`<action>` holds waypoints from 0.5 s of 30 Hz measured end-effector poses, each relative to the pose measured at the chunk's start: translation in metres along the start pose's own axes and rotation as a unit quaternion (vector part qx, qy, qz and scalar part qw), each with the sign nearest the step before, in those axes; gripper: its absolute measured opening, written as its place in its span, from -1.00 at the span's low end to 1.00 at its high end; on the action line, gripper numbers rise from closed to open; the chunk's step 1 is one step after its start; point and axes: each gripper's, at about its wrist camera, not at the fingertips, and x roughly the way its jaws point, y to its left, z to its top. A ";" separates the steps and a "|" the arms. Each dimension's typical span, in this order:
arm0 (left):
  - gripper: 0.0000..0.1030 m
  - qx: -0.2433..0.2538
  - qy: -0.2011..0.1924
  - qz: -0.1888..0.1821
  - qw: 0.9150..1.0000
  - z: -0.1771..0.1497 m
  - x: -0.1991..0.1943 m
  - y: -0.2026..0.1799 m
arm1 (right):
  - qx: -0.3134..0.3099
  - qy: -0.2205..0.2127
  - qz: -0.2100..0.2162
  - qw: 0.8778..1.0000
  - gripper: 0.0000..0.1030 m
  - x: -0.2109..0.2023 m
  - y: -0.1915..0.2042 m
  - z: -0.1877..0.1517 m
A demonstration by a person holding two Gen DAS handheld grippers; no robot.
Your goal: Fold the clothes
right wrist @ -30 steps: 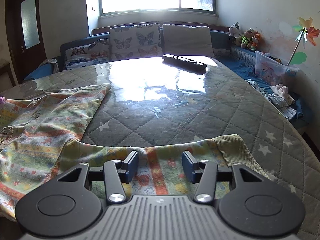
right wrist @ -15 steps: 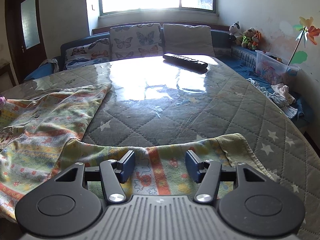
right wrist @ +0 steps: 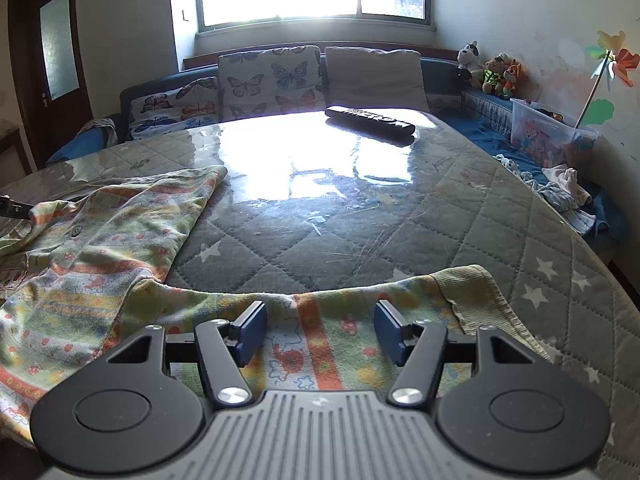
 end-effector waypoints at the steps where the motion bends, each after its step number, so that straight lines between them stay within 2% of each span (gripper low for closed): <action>1: -0.03 0.007 0.004 -0.008 1.000 -0.002 0.001 -0.005 | -0.001 0.000 0.000 1.000 0.26 0.000 0.001 0.000; 6: -0.03 0.033 0.015 -0.029 0.999 -0.007 0.005 -0.027 | -0.001 0.000 0.001 1.000 0.26 -0.001 0.000 0.000; 11: -0.03 0.021 0.015 -0.031 0.999 -0.006 0.007 -0.025 | 0.000 0.000 0.001 1.000 0.27 -0.001 0.000 0.000; 14: -0.20 0.010 0.014 -0.035 0.999 -0.003 0.007 -0.020 | 0.001 -0.001 0.001 1.000 0.27 0.000 0.001 0.000; 15: -0.35 0.007 0.014 -0.037 0.999 -0.003 0.006 -0.018 | 0.001 -0.001 0.001 1.000 0.28 0.000 0.001 0.000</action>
